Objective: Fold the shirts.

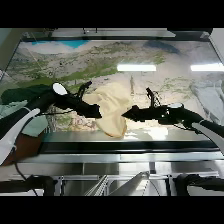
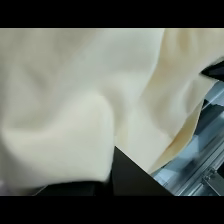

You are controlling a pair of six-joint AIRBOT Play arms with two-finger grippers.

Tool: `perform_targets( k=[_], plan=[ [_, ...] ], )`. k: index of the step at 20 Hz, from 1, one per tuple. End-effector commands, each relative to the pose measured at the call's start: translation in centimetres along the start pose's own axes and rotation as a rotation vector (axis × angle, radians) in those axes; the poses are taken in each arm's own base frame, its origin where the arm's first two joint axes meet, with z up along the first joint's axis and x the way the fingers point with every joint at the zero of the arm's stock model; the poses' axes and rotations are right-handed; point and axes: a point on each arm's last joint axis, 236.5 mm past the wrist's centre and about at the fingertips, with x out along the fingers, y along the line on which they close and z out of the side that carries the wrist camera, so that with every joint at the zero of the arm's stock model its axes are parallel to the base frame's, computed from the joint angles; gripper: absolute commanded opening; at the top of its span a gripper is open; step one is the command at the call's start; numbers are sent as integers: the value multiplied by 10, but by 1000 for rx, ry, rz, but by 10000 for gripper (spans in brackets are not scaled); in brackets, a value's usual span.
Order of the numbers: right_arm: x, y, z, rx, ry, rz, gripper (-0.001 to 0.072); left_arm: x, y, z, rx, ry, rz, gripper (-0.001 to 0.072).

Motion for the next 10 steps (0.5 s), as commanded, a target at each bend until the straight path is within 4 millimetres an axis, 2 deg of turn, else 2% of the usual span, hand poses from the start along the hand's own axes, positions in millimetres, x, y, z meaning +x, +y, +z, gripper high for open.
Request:
perform_targets(
  k=[1, 2, 4, 6, 7, 8, 9, 10],
  plan=[
    [-29, 85, 15, -183, -16, 168, 13, -60, -53, 9, 68, -120, -89, 18],
    [-47, 121, 21, -271, -46, 212, 13, -89, -81, 13, 107, -191, -133, 18],
    [-95, 205, 26, -478, -148, 291, 13, -153, -142, 16, 241, -328, -195, 18],
    [-156, 297, 12, -721, -286, 357, 13, -229, -228, 6, 439, -501, -278, 17],
    [-184, 334, 1, -828, -357, 372, 13, -265, -267, -3, 534, -591, -304, 18],
    [-212, 366, -11, -919, -434, 370, 13, -297, -299, -13, 613, -679, -308, 18],
    [-235, 390, -20, -979, -500, 356, 13, -328, -327, -27, 684, -763, -316, 19],
    [-255, 406, -29, -1034, -559, 329, 13, -349, -346, -39, 736, -816, -317, 19]
  ],
)
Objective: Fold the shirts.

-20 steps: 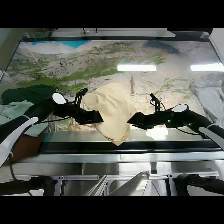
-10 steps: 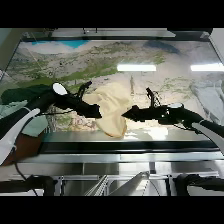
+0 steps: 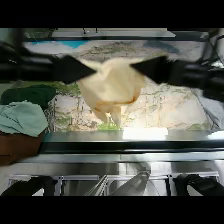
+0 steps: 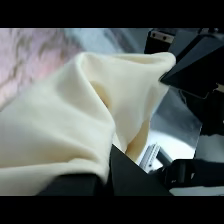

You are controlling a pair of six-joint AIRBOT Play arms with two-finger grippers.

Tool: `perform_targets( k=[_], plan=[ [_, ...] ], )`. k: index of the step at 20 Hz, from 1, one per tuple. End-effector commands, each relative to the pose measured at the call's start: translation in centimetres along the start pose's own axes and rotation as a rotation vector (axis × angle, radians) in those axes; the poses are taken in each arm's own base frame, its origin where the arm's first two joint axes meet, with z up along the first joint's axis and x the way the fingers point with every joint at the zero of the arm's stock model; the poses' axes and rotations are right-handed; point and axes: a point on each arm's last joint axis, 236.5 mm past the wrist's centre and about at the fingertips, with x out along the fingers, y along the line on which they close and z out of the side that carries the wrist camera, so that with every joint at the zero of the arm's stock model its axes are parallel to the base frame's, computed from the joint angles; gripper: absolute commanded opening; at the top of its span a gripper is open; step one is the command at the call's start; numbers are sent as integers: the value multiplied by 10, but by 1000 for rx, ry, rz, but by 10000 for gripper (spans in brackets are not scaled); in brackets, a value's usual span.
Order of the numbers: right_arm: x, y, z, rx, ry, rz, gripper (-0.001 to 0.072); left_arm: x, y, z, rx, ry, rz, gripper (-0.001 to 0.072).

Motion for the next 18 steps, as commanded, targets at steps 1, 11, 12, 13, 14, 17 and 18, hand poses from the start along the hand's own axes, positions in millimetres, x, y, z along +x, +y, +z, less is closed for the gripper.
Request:
perform_targets(
  k=[1, 11, 12, 13, 14, 17, 18],
  plan=[
    [-47, 97, 68, -298, -165, -76, 13, -67, -110, 58, 220, -220, -54, 19],
    [9, -68, 19, -47, 75, -240, 14, 40, 50, 23, -23, 115, 61, 19],
    [18, -103, 1, 8, 124, -265, 14, 56, 89, 7, -66, 173, 108, 19],
    [26, -136, -19, 55, 173, -294, 14, 70, 126, -7, -108, 219, 150, 19],
    [31, -171, -42, 102, 226, -331, 14, 81, 165, -22, -153, 256, 186, 19],
    [33, -270, -103, 246, 310, -485, 21, 87, 269, -50, -322, 257, 271, 369],
    [27, -295, -114, 272, 314, -531, 135, 79, 299, -58, -373, 251, 300, 605]
  ],
)
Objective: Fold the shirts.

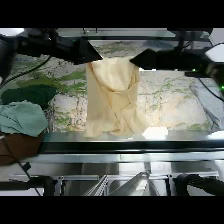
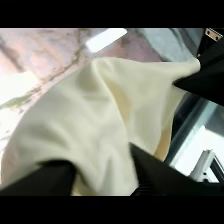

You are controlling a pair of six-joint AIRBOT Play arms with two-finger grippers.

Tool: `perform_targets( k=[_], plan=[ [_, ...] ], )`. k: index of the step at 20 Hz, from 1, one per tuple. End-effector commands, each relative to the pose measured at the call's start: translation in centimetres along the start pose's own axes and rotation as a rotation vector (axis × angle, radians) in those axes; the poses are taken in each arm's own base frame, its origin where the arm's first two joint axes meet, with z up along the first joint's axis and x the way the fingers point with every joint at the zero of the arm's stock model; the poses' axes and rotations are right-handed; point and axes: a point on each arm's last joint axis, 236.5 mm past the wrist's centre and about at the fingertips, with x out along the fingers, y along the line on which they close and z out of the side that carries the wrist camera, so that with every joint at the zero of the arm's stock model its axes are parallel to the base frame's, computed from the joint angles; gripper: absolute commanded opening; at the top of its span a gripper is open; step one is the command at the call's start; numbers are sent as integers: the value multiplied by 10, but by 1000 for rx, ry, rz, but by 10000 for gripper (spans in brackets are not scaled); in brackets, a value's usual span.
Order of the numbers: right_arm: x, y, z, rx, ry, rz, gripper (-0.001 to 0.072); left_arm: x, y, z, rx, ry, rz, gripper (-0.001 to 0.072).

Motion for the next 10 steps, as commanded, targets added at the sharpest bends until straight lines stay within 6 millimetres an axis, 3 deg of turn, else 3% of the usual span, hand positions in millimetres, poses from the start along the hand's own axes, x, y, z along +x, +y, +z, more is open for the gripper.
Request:
perform_targets(
  k=[1, 2, 4, 7, 10],
  plan=[
    [40, -105, -37, 135, 75, -157, 379, 18, 114, -14, -184, 37, 86, 715],
    [34, -127, -38, 164, 67, -185, 515, 8, 135, -19, -227, 46, 96, 715],
    [10, -160, -30, 209, 33, -232, 516, -15, 156, -42, -292, 115, 85, 714],
    [-26, -194, -37, 285, 48, -250, 516, -27, 148, -96, -403, 297, 12, 714],
    [-37, -225, -81, 358, 185, -301, 516, -7, 138, -166, -498, 433, 19, 714]
  ],
)
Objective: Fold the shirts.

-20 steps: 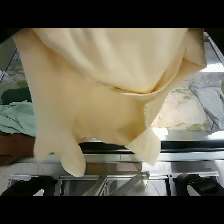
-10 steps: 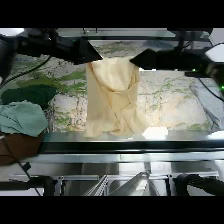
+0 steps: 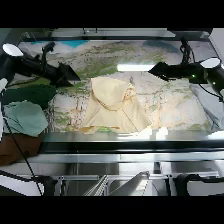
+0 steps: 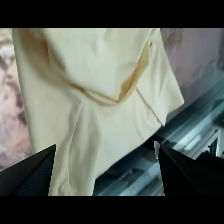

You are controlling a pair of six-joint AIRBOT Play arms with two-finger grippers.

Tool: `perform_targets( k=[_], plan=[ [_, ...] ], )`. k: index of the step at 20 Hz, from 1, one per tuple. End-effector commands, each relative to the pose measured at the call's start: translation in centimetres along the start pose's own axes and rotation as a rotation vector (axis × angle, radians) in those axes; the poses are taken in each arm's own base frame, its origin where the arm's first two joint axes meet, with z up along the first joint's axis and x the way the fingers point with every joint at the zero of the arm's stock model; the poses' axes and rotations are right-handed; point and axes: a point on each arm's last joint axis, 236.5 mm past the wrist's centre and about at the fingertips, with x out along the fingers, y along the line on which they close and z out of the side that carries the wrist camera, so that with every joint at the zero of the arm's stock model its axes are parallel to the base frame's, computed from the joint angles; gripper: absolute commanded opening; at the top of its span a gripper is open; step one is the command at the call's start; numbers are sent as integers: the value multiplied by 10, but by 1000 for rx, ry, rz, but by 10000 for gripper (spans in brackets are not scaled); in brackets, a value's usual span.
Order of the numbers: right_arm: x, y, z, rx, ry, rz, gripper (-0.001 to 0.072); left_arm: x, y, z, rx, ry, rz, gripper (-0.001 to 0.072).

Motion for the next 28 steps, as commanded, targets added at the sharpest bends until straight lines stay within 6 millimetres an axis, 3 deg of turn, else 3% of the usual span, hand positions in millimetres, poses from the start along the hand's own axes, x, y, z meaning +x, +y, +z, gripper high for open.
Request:
perform_targets(
  k=[1, 5, 8, 11, 14, 16, 18, 19, 20, 22, 24, 25, 28],
  plan=[
    [2, -53, -44, 77, 177, -80, 517, 36, 25, -77, -113, 191, 30, 714],
    [38, -64, -96, 129, 345, -49, 516, 78, 37, -146, -167, 297, 61, 714],
    [64, -63, -122, 142, 416, -34, 517, 92, 48, -174, -163, 323, 123, 714],
    [82, -47, -137, 113, 452, -2, 516, 104, 55, -181, -158, 297, 156, 713],
    [95, -23, -131, 101, 414, 55, 511, 115, 58, -174, -137, 275, 176, 707],
    [100, -13, -132, 103, 412, 74, 416, 122, 56, -170, -122, 288, 177, 694],
    [103, -8, -137, 94, 425, 79, 413, 129, 54, -169, -110, 317, 173, 693],
    [104, -6, -139, 92, 432, 82, 313, 131, 51, -171, -106, 344, 166, 692],
    [104, -4, -140, 91, 433, 85, 188, 133, 49, -174, -103, 369, 159, 650],
    [104, -1, -138, 101, 428, 96, 12, 132, 47, -173, -102, 388, 151, 310],
    [104, -1, -137, 102, 425, 96, 15, 130, 45, -169, -82, 380, 147, 80],
    [104, -2, -137, 92, 423, 99, 14, 129, 43, -166, -61, 371, 145, 10],
    [96, -7, -131, 101, 412, 99, 13, 121, 37, -145, -12, 336, 157, 12]
  ],
)
